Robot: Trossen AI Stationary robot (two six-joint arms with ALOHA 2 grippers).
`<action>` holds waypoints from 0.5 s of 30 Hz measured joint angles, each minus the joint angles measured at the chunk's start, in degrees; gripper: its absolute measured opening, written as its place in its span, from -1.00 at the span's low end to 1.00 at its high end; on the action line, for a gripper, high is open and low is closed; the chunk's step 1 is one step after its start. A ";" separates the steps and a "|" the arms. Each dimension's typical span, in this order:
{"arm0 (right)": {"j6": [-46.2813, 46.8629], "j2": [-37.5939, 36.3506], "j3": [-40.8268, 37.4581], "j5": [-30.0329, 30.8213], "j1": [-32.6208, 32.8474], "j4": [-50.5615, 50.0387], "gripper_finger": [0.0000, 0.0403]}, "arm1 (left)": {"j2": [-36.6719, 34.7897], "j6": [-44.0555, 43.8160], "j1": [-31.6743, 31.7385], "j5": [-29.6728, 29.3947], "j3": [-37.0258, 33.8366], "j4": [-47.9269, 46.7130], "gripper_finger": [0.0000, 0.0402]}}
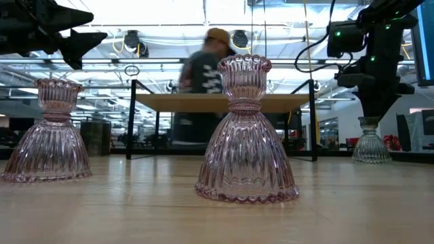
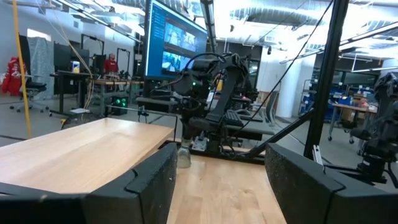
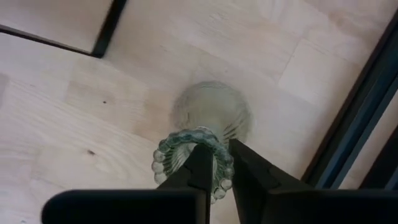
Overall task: Pick & Place candle stick holders
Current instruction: Put the transparent candle holder on the shelf
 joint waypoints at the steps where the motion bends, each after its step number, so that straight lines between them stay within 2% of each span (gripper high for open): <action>1: 0.23 -0.90 -0.01 0.14 0.00 -0.45 -0.90 | 0.00 -0.39 0.02 0.00 0.00 0.00 0.21; 7: 3.17 -5.87 -0.11 -0.34 -0.04 -6.30 -0.90 | -0.01 -4.86 0.00 0.02 0.00 0.02 0.21; 15: 5.22 -11.17 3.12 -6.80 0.06 -7.46 -0.90 | 0.01 -12.36 -0.01 0.02 0.00 0.02 0.21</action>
